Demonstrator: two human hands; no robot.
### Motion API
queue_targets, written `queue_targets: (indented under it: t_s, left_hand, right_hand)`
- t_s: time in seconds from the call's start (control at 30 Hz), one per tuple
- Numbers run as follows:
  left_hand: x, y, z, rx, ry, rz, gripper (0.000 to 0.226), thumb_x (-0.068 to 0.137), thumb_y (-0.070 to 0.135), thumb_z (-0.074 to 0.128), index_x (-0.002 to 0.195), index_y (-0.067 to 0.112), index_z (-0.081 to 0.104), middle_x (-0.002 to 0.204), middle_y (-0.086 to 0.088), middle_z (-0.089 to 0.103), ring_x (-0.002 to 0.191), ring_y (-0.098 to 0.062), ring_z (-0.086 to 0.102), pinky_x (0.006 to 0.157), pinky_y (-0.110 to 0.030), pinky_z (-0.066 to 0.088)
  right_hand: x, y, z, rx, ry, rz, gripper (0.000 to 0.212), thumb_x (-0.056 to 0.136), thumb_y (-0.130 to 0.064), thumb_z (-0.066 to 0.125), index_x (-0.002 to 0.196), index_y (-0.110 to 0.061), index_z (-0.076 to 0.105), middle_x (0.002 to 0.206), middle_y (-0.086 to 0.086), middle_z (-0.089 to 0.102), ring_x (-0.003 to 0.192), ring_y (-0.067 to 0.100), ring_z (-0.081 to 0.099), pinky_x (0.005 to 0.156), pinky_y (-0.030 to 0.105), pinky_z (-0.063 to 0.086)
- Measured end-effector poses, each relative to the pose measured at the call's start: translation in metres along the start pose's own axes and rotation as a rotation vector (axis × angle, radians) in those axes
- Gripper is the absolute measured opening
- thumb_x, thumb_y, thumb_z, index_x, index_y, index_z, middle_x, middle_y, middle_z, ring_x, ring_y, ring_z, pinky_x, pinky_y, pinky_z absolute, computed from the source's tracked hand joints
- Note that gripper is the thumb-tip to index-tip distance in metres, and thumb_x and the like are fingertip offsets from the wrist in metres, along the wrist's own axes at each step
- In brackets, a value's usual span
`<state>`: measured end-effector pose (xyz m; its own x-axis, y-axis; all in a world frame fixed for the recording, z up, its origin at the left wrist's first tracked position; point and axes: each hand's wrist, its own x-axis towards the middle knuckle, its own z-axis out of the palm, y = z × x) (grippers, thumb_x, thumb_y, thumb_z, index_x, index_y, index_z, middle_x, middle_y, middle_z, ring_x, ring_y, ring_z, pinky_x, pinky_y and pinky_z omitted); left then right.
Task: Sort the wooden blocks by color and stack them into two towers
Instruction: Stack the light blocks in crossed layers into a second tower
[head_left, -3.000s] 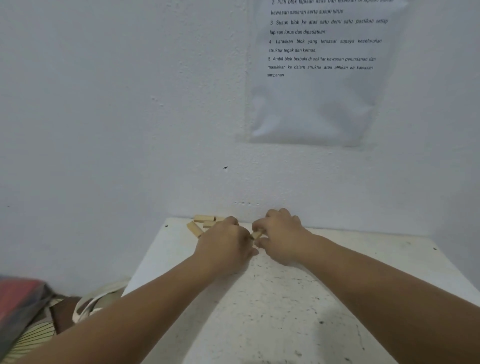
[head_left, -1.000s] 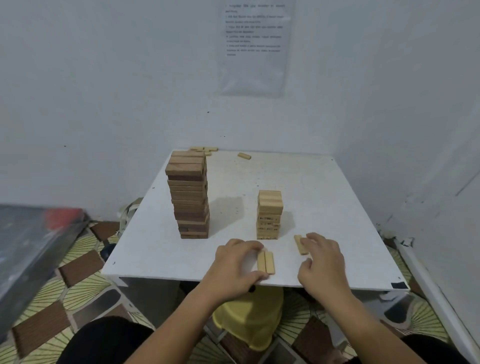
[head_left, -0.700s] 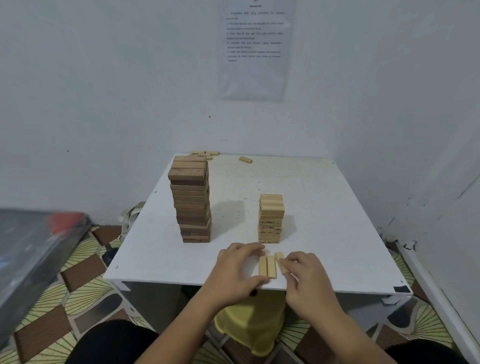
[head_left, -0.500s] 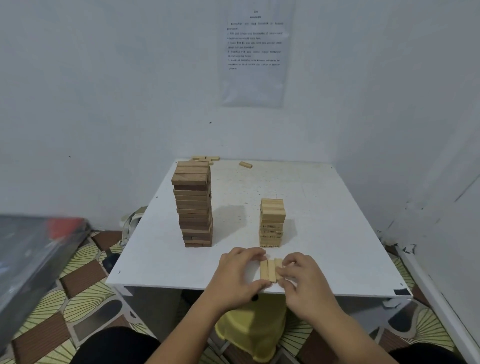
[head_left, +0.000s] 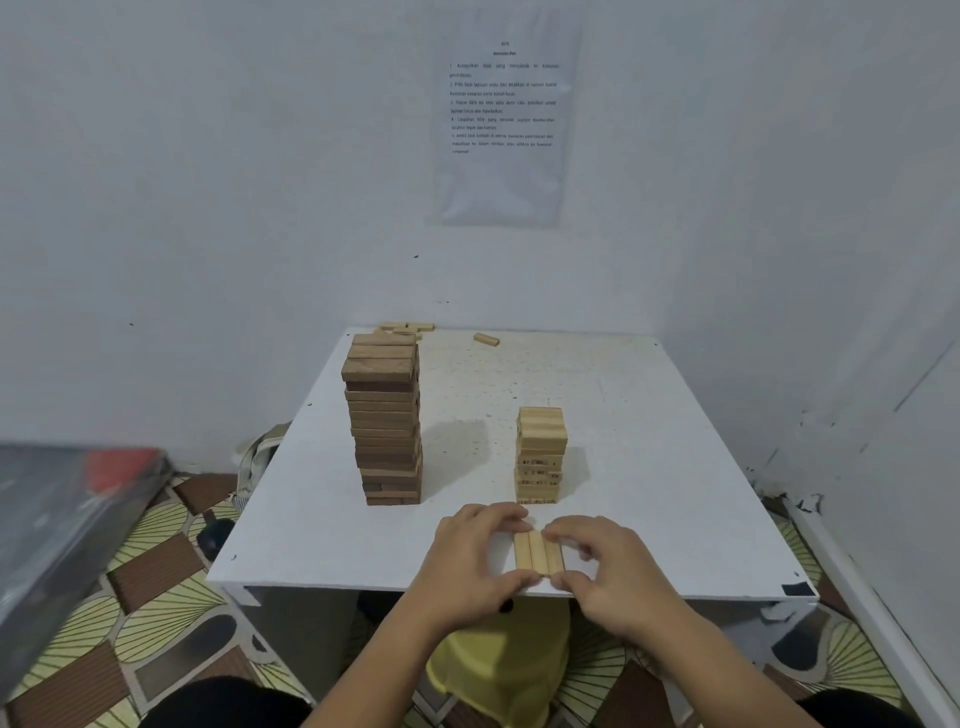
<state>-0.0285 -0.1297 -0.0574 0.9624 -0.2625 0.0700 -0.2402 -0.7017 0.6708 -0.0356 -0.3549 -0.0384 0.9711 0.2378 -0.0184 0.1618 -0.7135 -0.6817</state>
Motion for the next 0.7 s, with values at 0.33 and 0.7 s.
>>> queue_targets:
  t_s: [0.33,0.7]
  left_hand:
    - [0.0012,0.0005,0.0,-0.02,0.01,-0.028,0.069,0.075,0.062,0.078,0.136,0.048,0.048,0.126,0.035,0.059,0.129,0.002,0.041,0.111,-0.028,0.034]
    - [0.0007,0.0021,-0.0009,-0.045,-0.003,-0.043,0.065,0.072,0.064,0.079,0.128,0.055,0.047,0.125,0.037,0.057,0.128,-0.001,0.047,0.111,-0.032,0.037]
  right_hand:
    - [0.0084,0.0037,-0.0027,-0.014,-0.042,0.052,0.049,0.076,-0.042,0.081,0.117,-0.059,0.061,0.118,-0.025,0.059,0.113,0.003,0.054,0.103,0.033,0.048]
    - [0.0061,0.0003,0.0013,-0.037,0.001,0.041,0.041,0.075,-0.049,0.081,0.106,-0.062,0.056,0.118,-0.024,0.059,0.115,0.002,0.051,0.099,0.025,0.042]
